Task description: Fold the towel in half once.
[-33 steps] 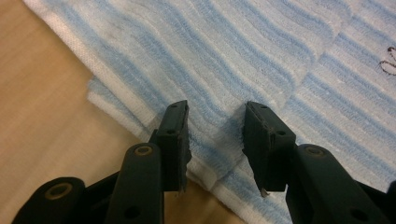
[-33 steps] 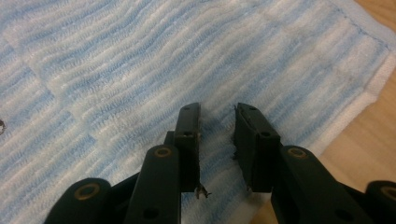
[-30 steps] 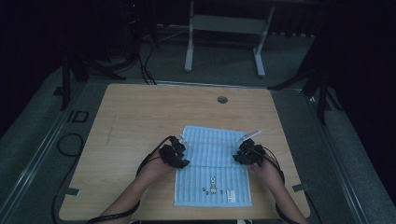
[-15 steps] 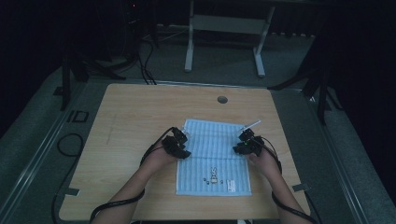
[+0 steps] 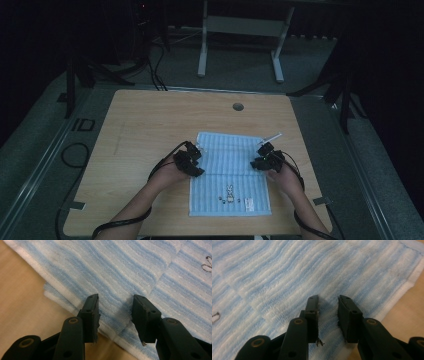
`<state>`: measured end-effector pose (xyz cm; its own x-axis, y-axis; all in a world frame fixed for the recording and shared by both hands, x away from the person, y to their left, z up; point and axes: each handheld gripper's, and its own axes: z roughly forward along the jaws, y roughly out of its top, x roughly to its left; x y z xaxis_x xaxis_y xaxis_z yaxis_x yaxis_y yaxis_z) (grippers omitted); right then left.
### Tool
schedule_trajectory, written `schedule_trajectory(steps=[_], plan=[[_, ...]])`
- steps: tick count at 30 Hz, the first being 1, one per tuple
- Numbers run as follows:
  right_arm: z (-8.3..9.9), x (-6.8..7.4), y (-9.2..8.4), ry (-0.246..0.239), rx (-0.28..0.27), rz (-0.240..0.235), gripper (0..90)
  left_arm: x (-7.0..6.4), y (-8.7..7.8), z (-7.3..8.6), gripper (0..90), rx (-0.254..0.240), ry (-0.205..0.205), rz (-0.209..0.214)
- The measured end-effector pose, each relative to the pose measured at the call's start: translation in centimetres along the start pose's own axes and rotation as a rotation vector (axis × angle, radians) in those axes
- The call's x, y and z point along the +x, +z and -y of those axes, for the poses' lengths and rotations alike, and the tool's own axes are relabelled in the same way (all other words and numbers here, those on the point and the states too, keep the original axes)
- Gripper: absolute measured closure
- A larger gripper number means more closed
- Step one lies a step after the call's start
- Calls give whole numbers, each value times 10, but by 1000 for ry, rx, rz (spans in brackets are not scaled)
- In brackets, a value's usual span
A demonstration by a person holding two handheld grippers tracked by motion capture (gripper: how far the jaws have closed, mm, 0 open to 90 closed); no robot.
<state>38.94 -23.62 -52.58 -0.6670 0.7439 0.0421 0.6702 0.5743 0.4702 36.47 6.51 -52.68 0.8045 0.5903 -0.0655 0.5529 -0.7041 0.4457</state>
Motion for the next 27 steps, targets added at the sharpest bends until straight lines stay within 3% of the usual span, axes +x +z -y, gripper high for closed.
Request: schedule_trajectory(steps=[5, 7, 9, 10, 13, 17, 20, 24, 25, 27], plan=[[13, 9, -5, -18, -18, -12, 691, -12, -3, 8, 567, -4, 25, -9], [14, 10, -7, -17, -17, -26, 664, -13, -6, 8, 565, 8, 19, 26], [13, 9, -15, -27, -26, -22, 643, -11, -12, 5, 562, -4, 13, 26], [11, 7, -19, -30, -40, -14, 639, -7, -16, 2, 543, -15, 3, 20], [4, -2, -30, -29, -58, 31, 630, 6, -23, -8, 525, -42, -25, -50], [-10, -27, -30, 3, -55, 90, 618, 36, -20, -26, 492, -87, -121, -115], [-21, -44, -21, 49, -34, 118, 609, 56, -12, -34, 445, -125, -195, -105], [-32, -62, -9, 111, -21, 150, 602, 71, -3, -44, 445, -129, -217, -122], [-34, -65, -7, 127, -20, 147, 598, 75, -1, -47, 445, -140, -227, -105], [-37, -72, -1, 158, -4, 141, 594, 78, 4, -51, 445, -133, -230, -124]])
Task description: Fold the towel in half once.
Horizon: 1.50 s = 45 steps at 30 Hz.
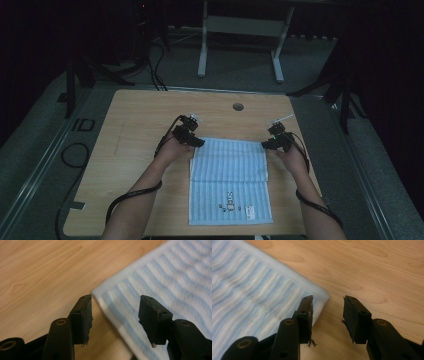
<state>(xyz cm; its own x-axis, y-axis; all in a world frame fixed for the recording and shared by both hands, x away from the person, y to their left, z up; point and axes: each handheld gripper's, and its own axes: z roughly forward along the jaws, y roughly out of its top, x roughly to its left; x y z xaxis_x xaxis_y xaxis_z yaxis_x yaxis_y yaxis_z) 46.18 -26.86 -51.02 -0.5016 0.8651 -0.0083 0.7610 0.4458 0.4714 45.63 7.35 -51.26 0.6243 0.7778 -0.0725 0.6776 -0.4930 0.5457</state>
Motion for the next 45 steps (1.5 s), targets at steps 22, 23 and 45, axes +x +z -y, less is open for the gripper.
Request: schedule_trajectory(steps=[22, 23, 45], plan=[[-9, 14, 17, -66, 57, -2, 889, -10, 25, -8, 837, 13, 24, -6], [-11, 15, 14, -73, 50, 0, 890, -10, 21, -8, 838, 2, 22, 3], [58, 66, -147, -284, -341, -128, 897, -73, -144, 75, 831, -322, 176, 226]])
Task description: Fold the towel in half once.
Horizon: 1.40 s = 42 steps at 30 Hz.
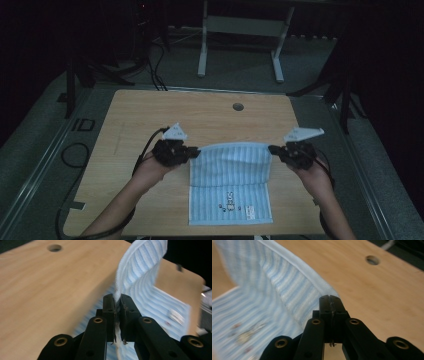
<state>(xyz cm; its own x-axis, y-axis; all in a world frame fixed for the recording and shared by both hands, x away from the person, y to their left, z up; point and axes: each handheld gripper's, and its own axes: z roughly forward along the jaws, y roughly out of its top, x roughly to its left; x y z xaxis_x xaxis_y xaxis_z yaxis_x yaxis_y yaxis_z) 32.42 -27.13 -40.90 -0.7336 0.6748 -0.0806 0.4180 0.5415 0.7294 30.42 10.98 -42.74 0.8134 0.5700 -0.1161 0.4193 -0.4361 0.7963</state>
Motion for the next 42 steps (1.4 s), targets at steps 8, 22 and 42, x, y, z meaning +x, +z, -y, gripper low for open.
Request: schedule_trajectory(steps=[8, 22, 42], plan=[[74, 53, -26, -16, 18, -110, 894, -55, 2, 55, 819, 103, 80, 105], [116, 62, -21, 90, 92, -152, 739, -52, 15, 83, 557, 230, 13, 139], [112, 50, 36, 96, 224, -188, 820, -57, 52, 90, 819, 356, 37, 188]])
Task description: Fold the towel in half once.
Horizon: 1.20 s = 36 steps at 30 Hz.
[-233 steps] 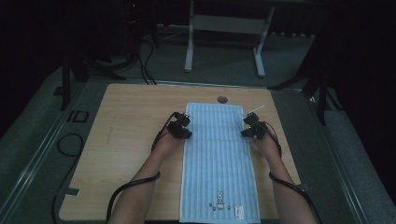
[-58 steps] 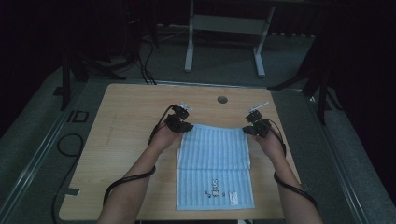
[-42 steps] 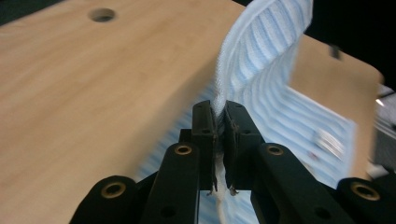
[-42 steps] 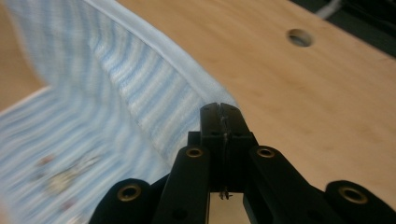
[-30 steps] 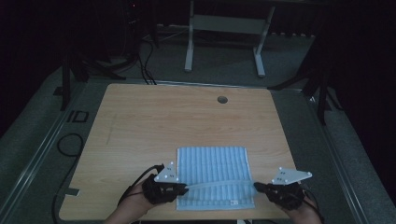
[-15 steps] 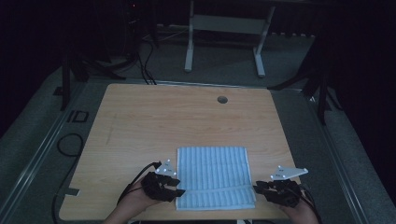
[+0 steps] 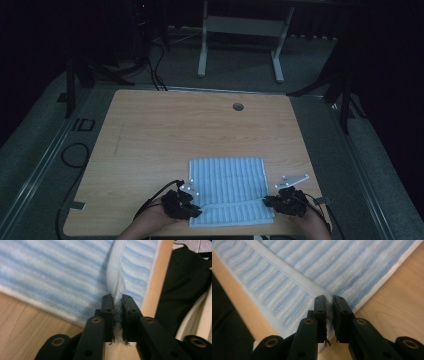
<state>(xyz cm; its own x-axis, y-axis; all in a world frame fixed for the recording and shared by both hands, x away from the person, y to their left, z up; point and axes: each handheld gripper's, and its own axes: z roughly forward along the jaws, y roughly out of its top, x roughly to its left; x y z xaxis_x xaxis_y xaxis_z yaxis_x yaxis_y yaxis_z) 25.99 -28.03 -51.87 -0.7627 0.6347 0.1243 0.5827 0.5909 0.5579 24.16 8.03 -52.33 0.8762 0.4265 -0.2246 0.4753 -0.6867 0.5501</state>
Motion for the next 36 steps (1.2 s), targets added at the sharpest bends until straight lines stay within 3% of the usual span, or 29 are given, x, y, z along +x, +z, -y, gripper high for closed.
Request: schedule_trajectory(steps=[4, 5, 7, 8, 10, 12, 15, 17, 23, 26, 28, 33, 36], plan=[[3, 14, -25, -29, -55, 5, 820, -13, -14, -2, 827, -35, 44, 39], [5, 18, -32, -33, -66, 1, 814, -16, -17, -1, 826, -38, 45, 69], [12, 27, -44, -48, -74, -24, 784, -22, -20, 1, 779, 2, 89, 144], [16, 32, -48, -56, -65, -36, 745, -25, -21, 2, 703, 18, 108, 152], [24, 38, -56, -63, -62, -41, 691, -27, -25, 3, 618, 17, 104, 143], [28, 40, -62, -56, -72, -18, 659, -23, -28, 3, 613, -13, 82, 141], [25, 35, -64, -35, -101, 15, 661, -14, -28, 1, 613, -21, 41, 41], [19, 32, -58, -39, -97, 42, 646, -7, -21, -1, 586, -25, 20, -4], [-4, 18, -21, -71, -41, 52, 622, 16, -2, -6, 545, -14, -38, -41], [-14, 12, -5, -83, -15, 64, 611, 23, 4, -7, 515, -8, -44, -71], [-20, 8, 2, -84, -14, 63, 608, 28, 9, -8, 515, -5, -62, -64], [-30, -4, 25, -98, 42, 104, 610, 32, 11, -10, 516, 9, -52, -62], [-31, -11, 34, -84, 60, 100, 607, 37, 12, -11, 518, 7, -53, -63]])
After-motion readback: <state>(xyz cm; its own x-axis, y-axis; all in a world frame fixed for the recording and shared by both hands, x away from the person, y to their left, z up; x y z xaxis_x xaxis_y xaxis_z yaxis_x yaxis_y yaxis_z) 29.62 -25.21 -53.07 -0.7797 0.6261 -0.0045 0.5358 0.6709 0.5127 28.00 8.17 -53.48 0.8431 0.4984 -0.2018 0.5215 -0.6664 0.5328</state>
